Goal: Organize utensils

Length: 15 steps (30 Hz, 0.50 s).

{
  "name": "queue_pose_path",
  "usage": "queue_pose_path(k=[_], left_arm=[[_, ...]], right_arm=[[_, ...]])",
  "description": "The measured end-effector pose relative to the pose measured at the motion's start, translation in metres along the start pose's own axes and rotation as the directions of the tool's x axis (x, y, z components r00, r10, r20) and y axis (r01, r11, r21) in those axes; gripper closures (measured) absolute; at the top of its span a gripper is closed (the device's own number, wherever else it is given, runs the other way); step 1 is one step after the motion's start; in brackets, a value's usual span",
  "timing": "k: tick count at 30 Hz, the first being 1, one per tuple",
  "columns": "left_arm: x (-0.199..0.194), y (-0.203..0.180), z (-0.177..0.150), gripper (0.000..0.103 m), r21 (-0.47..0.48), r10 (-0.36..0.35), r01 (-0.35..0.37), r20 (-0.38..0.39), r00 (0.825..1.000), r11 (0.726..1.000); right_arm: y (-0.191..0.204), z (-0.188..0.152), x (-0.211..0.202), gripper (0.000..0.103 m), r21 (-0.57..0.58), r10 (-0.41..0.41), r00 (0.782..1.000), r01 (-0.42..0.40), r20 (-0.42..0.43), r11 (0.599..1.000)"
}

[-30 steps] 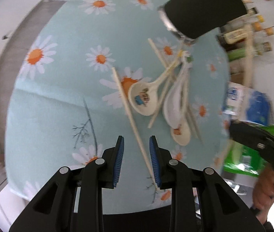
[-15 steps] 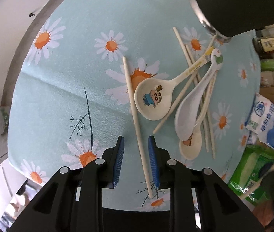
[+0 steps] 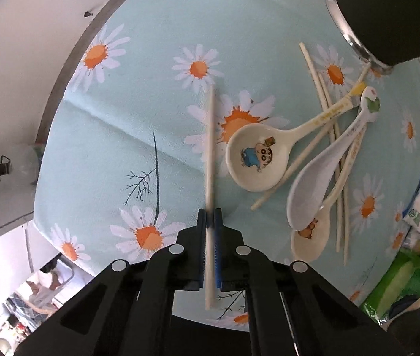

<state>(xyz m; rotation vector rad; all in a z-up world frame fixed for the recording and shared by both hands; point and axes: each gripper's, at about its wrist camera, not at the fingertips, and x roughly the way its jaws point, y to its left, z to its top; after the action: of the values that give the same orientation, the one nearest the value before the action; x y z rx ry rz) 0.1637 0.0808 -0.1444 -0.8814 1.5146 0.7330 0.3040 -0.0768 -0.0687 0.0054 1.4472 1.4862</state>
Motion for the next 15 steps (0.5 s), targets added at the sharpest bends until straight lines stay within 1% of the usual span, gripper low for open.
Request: queue_pose_path(k=[3,7,9,11,15], left_arm=[[-0.001,0.001,-0.002,0.099,0.012,-0.016,0.016,0.014,1.000,1.000],[-0.003,0.007,-0.003,0.099,0.006,-0.055,0.055,0.022,0.998,0.998],[-0.003,0.011,-0.005,0.099,0.022,-0.055,0.054,0.033,0.998,0.998],[-0.003,0.021,-0.005,0.099,0.013,-0.076,0.075,0.027,0.997,0.997],[-0.006,0.040,-0.002,0.099,0.013,-0.106,0.106,0.046,0.993,0.994]], right_arm=[[0.003,0.000,0.003,0.097,-0.011,-0.005,1.000,0.004,-0.004,1.000],[0.006,0.001,0.008,0.097,-0.019,-0.001,1.000,0.001,-0.009,1.000],[0.007,0.003,0.011,0.097,-0.023,-0.003,1.000,0.003,-0.009,1.000],[0.005,0.003,0.013,0.097,-0.019,-0.014,1.000,0.014,-0.008,1.000],[0.002,0.006,0.018,0.097,-0.013,-0.037,0.999,0.037,-0.018,0.999]])
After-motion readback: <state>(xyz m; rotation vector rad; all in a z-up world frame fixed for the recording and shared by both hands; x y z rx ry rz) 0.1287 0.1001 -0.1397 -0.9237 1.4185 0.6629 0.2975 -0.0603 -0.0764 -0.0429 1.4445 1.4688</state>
